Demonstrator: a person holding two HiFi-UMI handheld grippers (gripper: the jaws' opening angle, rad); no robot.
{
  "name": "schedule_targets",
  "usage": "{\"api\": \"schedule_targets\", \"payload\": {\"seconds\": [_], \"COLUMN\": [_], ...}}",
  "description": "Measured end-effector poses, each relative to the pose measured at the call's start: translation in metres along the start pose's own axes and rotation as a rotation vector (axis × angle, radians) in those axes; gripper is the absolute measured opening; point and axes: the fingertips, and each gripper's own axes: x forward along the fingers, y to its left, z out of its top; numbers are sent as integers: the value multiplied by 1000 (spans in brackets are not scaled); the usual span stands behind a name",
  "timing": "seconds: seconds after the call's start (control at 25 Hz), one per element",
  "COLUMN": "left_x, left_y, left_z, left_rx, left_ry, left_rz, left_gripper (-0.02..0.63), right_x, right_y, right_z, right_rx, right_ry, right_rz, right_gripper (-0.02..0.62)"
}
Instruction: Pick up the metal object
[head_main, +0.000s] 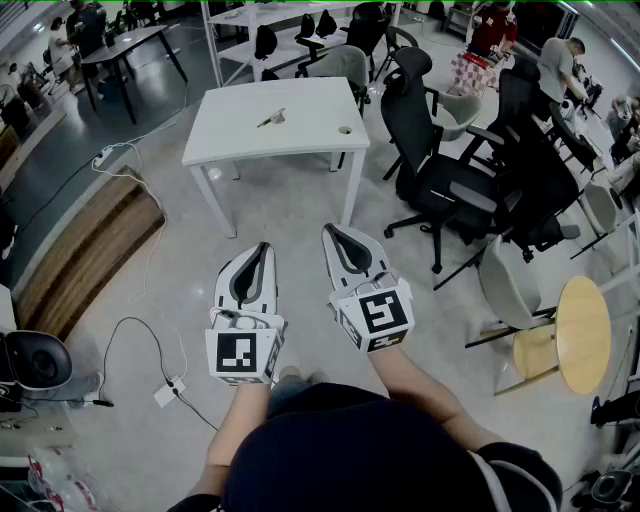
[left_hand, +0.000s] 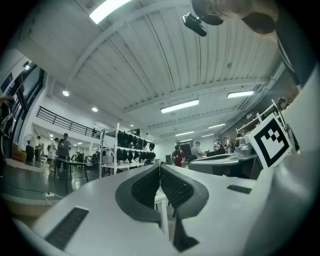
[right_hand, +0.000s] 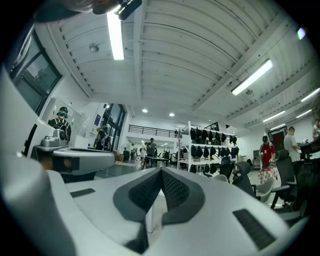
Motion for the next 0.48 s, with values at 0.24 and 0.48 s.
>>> {"api": "schedule_targets", "payload": {"seconds": [0.24,0.48], "left_x": [9,33], "left_y": [1,20], "left_z": [-4,-23], "left_rx": [-11,-14], "left_ry": [6,20], "left_rz": [-1,-12], "left_gripper": [28,29], "right_x": [8,33], "right_y": [-5,-12], "right_z": [-3,-20], "right_rx": [31,31], "right_ry": [-10,12], "right_rz": [18,11], "right_gripper": [26,26]}}
